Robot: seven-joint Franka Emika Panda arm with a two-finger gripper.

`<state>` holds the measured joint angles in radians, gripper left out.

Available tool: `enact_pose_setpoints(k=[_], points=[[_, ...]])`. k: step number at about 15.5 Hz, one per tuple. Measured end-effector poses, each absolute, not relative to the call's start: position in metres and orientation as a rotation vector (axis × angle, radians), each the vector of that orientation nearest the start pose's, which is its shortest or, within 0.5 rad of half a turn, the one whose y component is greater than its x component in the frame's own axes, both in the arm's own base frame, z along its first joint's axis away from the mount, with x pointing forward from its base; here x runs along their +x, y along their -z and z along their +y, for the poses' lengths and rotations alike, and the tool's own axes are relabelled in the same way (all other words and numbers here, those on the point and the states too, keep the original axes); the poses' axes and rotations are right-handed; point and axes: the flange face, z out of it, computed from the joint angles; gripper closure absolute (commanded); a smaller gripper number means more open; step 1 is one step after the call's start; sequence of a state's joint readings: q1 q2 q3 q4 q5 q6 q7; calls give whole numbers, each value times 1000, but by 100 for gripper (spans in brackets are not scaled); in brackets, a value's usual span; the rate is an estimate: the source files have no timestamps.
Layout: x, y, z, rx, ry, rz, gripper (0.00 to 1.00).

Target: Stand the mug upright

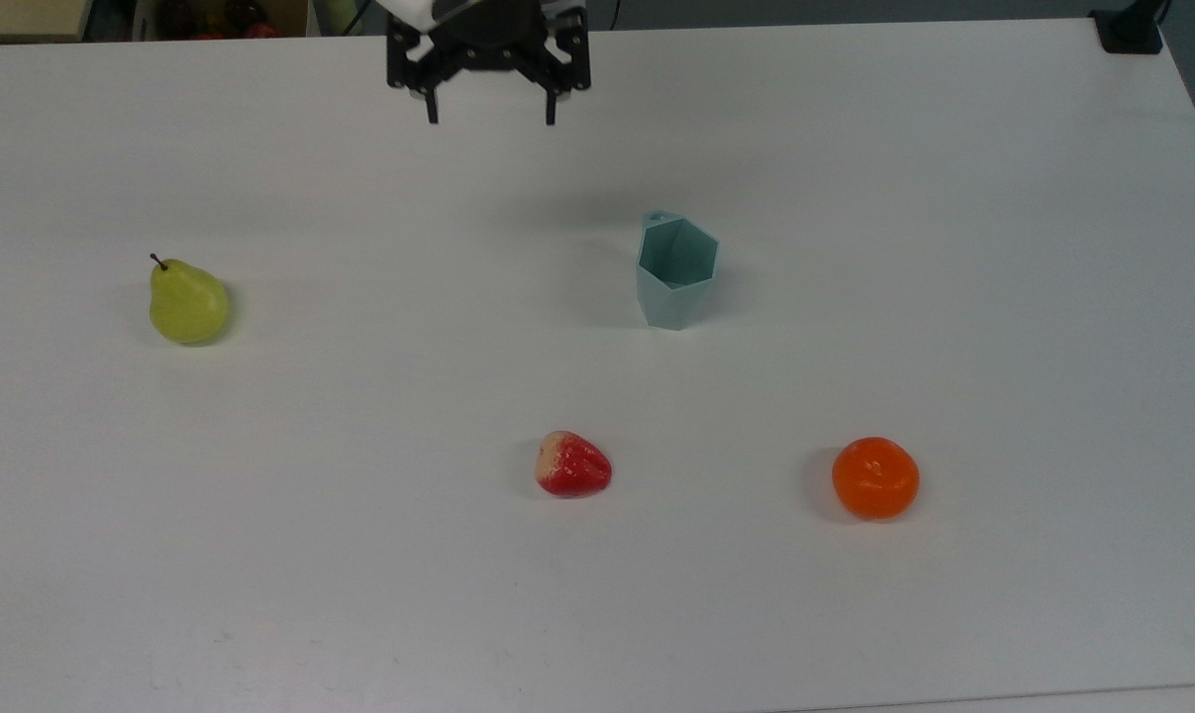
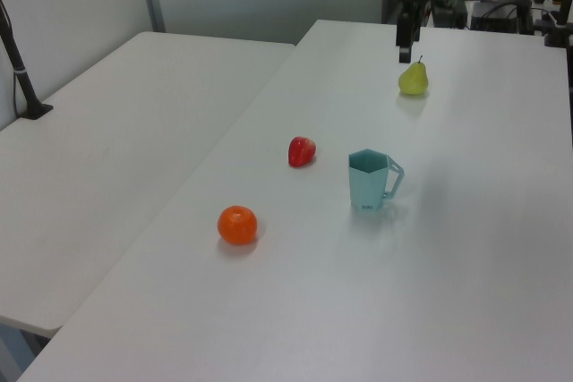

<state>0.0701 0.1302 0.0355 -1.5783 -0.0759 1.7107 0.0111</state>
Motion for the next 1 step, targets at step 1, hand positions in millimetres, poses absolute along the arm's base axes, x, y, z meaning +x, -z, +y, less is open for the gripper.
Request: enact_pose_setpoints(k=[1], points=[[597,-564,52,-3208,10,-160,0]])
